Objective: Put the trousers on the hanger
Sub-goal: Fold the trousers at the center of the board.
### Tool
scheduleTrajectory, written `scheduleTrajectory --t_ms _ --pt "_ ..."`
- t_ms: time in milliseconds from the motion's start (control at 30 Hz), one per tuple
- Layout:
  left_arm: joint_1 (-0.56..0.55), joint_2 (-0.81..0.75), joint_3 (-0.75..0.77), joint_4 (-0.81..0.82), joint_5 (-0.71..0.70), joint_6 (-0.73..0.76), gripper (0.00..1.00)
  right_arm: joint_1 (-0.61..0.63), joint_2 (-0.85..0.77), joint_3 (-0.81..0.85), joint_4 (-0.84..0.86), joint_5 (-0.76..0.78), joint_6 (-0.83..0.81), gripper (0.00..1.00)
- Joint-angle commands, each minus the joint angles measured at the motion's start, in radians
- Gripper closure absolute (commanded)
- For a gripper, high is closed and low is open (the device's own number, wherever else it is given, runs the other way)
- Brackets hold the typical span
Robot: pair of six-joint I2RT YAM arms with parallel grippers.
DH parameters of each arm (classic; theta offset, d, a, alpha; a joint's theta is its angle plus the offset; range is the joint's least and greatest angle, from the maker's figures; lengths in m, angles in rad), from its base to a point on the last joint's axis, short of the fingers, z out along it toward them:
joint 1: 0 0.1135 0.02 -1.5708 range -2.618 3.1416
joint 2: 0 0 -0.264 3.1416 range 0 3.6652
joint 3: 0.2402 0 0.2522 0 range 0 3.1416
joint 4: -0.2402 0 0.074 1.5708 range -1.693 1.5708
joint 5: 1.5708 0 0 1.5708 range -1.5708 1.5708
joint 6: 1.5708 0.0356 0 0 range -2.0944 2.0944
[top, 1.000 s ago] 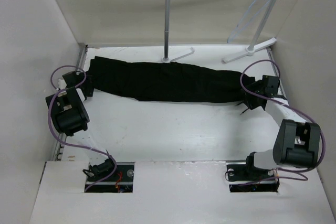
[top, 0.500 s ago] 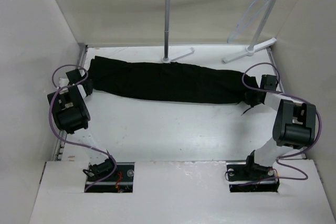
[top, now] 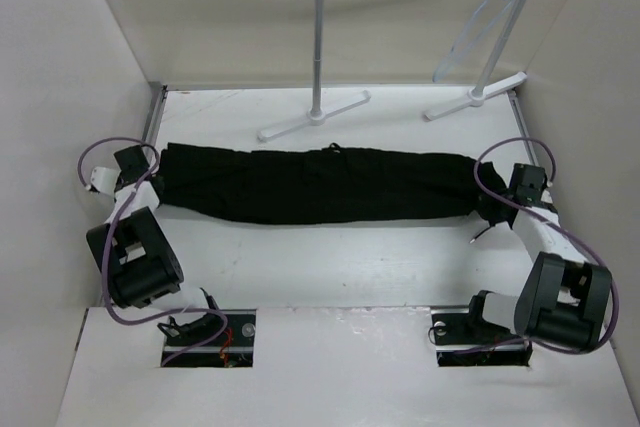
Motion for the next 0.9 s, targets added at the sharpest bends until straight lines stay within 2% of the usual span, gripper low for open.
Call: scheduleTrajectory --t_ms 0,33,167,267,500,833,867 --pt "0.034 -0.076 -0.048 -0.083 -0.172 0.031 0.85 -0.059 -0.079 -0.04 -0.053 0.074 -0.013 0.96" --pt "0.035 -0.082 -0.058 -0.084 -0.178 0.034 0.82 -0.059 -0.079 -0.04 -0.053 0.074 -0.013 0.96" --pt "0.029 -0.099 -0.075 -0.081 -0.16 0.035 0.57 -0.059 -0.079 -0.04 -0.053 0.074 -0.013 0.96" --pt "0.011 -0.166 -0.046 -0.116 -0.166 0.035 0.47 -0.059 -0.079 -0.04 -0.053 0.074 -0.013 0.96" --pt "-0.116 -0.291 0.119 -0.198 -0.224 0.067 0.43 -0.059 -0.079 -0.04 -0.053 0.074 -0.013 0.96" --pt "-0.412 -0.346 0.12 -0.247 -0.298 0.016 0.45 -0.059 -0.079 -0.04 -0.053 0.074 -0.013 0.96" --pt "-0.461 -0.346 0.126 -0.242 -0.298 0.01 0.45 0.008 -0.379 0.07 -0.311 -0.037 -0.115 0.13"
